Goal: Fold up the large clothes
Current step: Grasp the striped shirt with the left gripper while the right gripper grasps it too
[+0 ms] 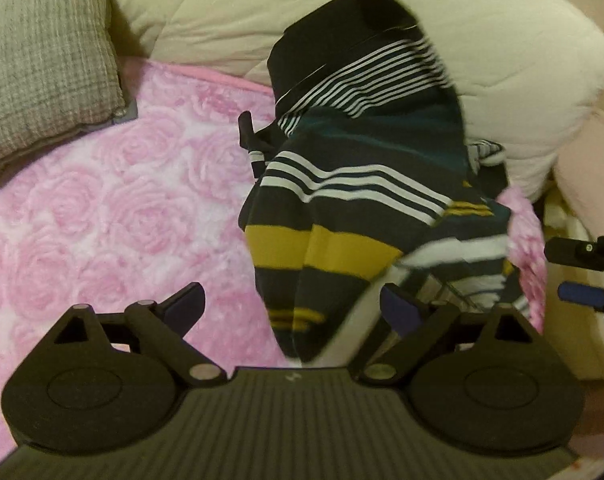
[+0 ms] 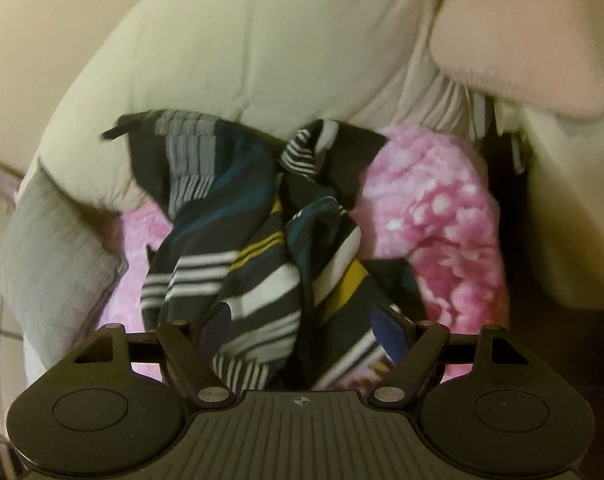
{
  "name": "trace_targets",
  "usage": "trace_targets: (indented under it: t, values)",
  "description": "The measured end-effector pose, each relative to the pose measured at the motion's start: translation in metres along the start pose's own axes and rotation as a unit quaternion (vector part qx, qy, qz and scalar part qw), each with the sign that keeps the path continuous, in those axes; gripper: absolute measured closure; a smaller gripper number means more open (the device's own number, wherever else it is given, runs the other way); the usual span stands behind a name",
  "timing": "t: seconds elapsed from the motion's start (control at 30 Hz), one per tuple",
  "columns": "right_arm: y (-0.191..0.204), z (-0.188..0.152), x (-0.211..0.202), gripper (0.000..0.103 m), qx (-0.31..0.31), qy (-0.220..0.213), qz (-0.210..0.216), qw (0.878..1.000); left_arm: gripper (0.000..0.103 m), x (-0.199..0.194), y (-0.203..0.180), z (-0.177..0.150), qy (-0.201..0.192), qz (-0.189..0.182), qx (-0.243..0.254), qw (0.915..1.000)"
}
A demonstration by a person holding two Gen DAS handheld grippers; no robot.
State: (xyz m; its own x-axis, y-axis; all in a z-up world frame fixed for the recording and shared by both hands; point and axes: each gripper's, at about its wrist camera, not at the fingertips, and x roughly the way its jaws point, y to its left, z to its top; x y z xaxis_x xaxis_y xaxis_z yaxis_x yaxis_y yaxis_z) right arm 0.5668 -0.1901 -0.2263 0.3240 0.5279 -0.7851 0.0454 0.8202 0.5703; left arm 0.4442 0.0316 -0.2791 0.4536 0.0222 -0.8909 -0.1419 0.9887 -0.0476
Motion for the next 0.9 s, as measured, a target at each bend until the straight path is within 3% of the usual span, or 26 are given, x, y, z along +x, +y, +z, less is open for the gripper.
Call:
trace_targets:
  t: [0.23, 0.33, 0.37, 0.4, 0.43, 0.47, 0.53, 0.67, 0.77, 0.9]
  values:
    - [-0.019, 0.018, 0.054, 0.028, 0.102, 0.004, 0.023, 0.994, 0.010, 0.057, 0.004, 0.016, 0.018, -0.020, -0.006, 0.9996]
    - [-0.016, 0.017, 0.076, 0.030, 0.103, 0.033, 0.033, 0.994, 0.014, 0.072, 0.002, 0.018, 0.031, -0.029, -0.012, 0.9990]
    - [-0.011, 0.016, 0.079, 0.053, 0.082, 0.035, 0.038, 0.995, 0.019, 0.074, 0.002, 0.019, 0.032, -0.039, -0.017, 0.9986]
    - [-0.005, 0.015, 0.080, 0.068, 0.059, 0.032, 0.034, 0.997, 0.036, 0.076, 0.002, 0.019, 0.032, -0.052, -0.020, 0.9979]
    - [-0.001, 0.014, 0.078, 0.073, 0.040, 0.029, 0.037, 0.998, 0.049, 0.075, 0.002, 0.019, 0.032, -0.066, -0.021, 0.9971]
    - [0.003, 0.014, 0.076, 0.079, 0.027, 0.029, 0.042, 0.998, 0.056, 0.073, 0.000, 0.019, 0.026, -0.069, -0.019, 0.9971]
    - [0.016, 0.015, 0.066, 0.082, -0.009, 0.030, 0.047, 0.998, 0.082, 0.064, -0.002, 0.020, 0.015, -0.074, -0.011, 0.9971]
    - [0.068, 0.005, 0.027, 0.083, -0.139, 0.014, 0.065, 0.988, 0.087, 0.029, 0.003, 0.018, -0.016, -0.076, -0.025, 0.9967]
    - [0.113, -0.014, -0.010, 0.084, -0.239, -0.005, 0.090, 0.967, 0.087, -0.014, 0.012, 0.015, -0.050, -0.078, -0.048, 0.9945]
    - [0.163, -0.045, -0.052, 0.084, -0.312, -0.005, 0.139, 0.940, 0.088, -0.087, 0.030, -0.003, -0.099, -0.071, -0.092, 0.9883]
